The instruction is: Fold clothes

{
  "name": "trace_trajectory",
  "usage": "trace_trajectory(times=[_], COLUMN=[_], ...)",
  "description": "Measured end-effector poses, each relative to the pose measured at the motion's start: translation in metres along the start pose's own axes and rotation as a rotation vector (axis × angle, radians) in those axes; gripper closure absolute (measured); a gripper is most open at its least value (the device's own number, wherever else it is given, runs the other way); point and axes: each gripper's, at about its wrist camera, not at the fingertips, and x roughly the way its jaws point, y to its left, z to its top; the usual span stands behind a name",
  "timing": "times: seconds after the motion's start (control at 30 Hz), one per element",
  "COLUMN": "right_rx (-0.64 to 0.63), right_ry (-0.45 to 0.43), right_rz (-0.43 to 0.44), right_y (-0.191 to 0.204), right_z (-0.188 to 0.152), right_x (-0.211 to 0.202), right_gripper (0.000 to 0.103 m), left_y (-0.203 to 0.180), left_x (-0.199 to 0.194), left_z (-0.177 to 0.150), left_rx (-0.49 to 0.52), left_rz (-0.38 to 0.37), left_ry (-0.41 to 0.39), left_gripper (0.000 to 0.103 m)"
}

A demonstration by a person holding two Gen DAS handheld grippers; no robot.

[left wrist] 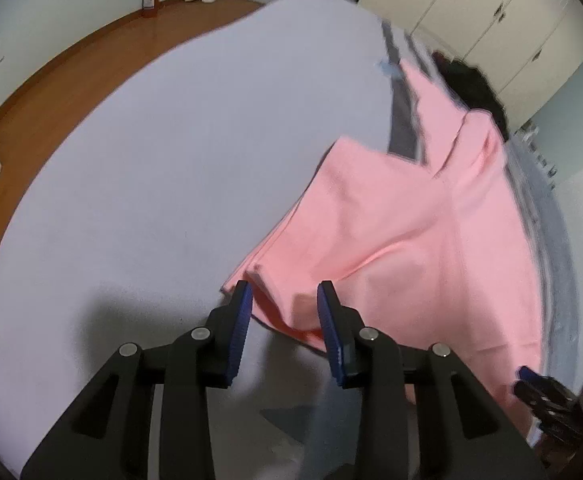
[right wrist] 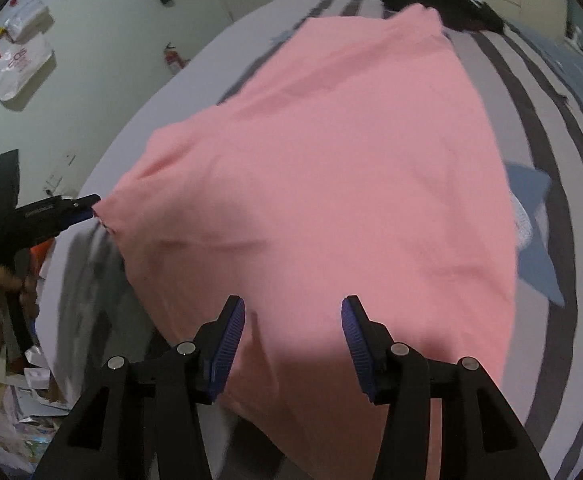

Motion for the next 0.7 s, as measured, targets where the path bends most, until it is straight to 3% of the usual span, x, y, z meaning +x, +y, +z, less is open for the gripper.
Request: trace_trajectory(times=[0.07,0.1,0.13,0.17,0.27,0.5,0.7], right_rx=[0.012,0.018,0.022,0.025,0.036,0.073,0.086], right_ry=[0.000,0.000,0.004,0.007,0.015,0.037,0.061], right_rz=[-0.005,-0.008,-0.011,-0.012,-0.010,-0.009,-0.058], right_y=[-0.005,-0.007,-0.009,-0.011,-0.019,-0.052,-0.080], right_z=[-0.006,-0.009,-0.013,-0.016,-0.024,-0.046,-0.065], right_x=[-0.001,-0.001,0.000,0.001,-0.002,-0.023,-0.046], right_gripper=[0.056,0.056,0.056,0.056,0.056,0.057,0.057], left_y=[-0.003,-0.005,-0.007,-0.009,-0.006,-0.010,-0.041], left_x=[0.006,0.007,0.008,0.009,0.006,-0.002,-0.037], left_z=[0.000,0.001,0.001,0.001,0.005,0.006,-0.016], left_rx=[0.045,0.075,0.104,0.133,0.171,0.185,0.259], left_rz=[0.032,0.051,0.069,0.091,0.148,0.204,0.290], left_ry=[0.002,-0.005,-0.011,-0.017,-0.054,-0.075,-0.172], left_gripper=[0.073,0.082,0.099,0.101,0.101,0.099,0.098])
